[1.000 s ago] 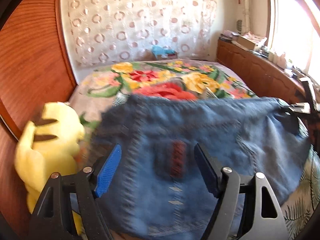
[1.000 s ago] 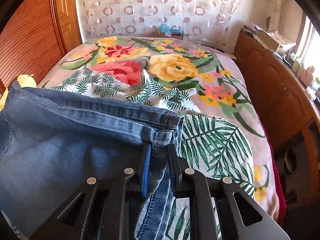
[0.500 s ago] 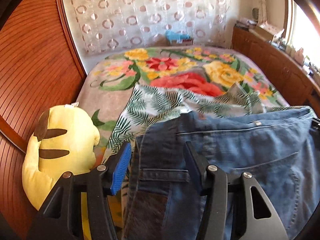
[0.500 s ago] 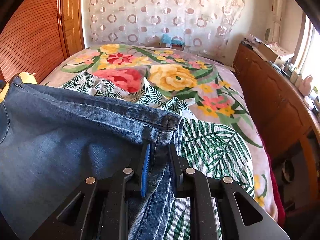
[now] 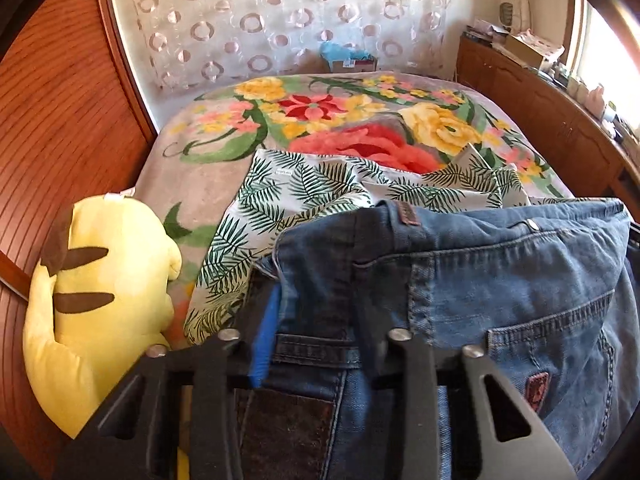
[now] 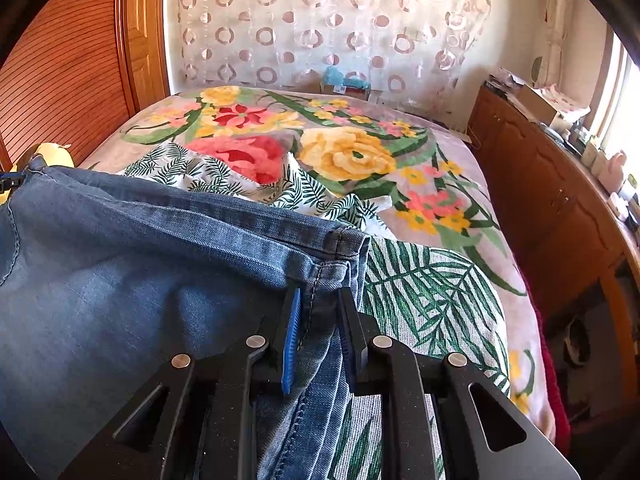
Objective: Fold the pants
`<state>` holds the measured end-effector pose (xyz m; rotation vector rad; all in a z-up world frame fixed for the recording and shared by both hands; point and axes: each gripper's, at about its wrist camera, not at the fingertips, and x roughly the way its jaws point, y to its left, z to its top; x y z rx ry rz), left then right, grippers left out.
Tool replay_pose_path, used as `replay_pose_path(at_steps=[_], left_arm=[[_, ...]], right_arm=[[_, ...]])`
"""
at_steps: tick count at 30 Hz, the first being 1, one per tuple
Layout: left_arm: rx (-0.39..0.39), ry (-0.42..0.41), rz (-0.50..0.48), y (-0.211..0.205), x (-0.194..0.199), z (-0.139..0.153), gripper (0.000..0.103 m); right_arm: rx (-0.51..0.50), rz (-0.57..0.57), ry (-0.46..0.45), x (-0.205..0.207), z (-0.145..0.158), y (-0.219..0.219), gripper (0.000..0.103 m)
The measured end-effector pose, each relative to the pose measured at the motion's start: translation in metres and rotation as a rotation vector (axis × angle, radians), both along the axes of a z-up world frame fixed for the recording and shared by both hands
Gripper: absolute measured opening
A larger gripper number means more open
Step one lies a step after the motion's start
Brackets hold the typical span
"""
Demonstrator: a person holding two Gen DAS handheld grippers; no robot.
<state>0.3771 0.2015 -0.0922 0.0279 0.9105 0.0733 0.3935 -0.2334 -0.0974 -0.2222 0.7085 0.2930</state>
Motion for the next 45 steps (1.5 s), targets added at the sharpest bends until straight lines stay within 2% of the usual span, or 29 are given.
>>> replay_pose_path(at_steps=[2,7,10,13,17,20,23,27,30,32,33,34,35,37,43,45], left_arm=[[0.017,-0.011,0.001,-0.006,-0.003,0.002,0.019],[0.019,-0.067,0.013,-0.010,-0.014,0.014,0.010],[0.020,-0.114,0.021,-0.010,-0.026,0.028,0.008],[0.011,-0.178,0.030,-0.011,-0.040,0.047,0.008],[-0.008,-0.235,0.029,-0.007,-0.056,0.071,0.008],[0.014,-0.224,0.044,-0.003,-0.050,0.067,0.008],[0.000,-0.200,0.068,0.004,-0.042,0.055,0.009],[-0.017,-0.151,0.085,0.011,-0.031,0.031,0.010],[0.041,-0.106,0.124,0.013,-0.027,0.019,0.010],[0.008,-0.100,0.112,0.016,-0.032,0.019,0.010],[0.007,-0.098,0.107,0.016,-0.036,0.019,0.014],[0.016,-0.101,0.099,0.015,-0.041,0.021,0.024],[0.019,-0.107,0.096,0.015,-0.044,0.022,0.029],[0.001,-0.132,0.080,0.012,-0.057,0.029,0.046],[-0.039,-0.177,0.026,-0.007,-0.085,0.043,0.074],[-0.051,-0.188,0.003,-0.018,-0.095,0.046,0.077]], right_arm=[[-0.003,0.000,-0.001,0.000,0.000,0.000,0.019],[-0.005,0.000,-0.004,0.000,0.000,0.000,0.019],[0.001,0.004,-0.006,-0.001,0.000,-0.001,0.019],[0.005,0.022,-0.029,-0.009,0.006,-0.003,0.010],[0.042,0.018,-0.101,-0.024,0.037,-0.011,0.009],[0.062,0.022,-0.165,-0.032,0.063,-0.012,0.009],[0.021,0.022,-0.201,-0.028,0.074,-0.001,0.009],[-0.033,0.001,-0.161,-0.008,0.057,0.014,0.008],[-0.095,-0.020,-0.082,0.015,0.030,0.029,0.009],[-0.100,-0.029,-0.038,0.026,0.019,0.032,0.009],[-0.089,-0.028,-0.032,0.027,0.018,0.032,0.009],[-0.076,-0.030,-0.027,0.027,0.018,0.031,0.013],[-0.063,-0.044,-0.027,0.024,0.019,0.028,0.024],[-0.039,-0.062,-0.032,0.017,0.023,0.019,0.037],[0.063,-0.041,-0.042,-0.037,0.040,-0.005,0.046],[0.086,-0.029,-0.034,-0.059,0.039,-0.019,0.049]])
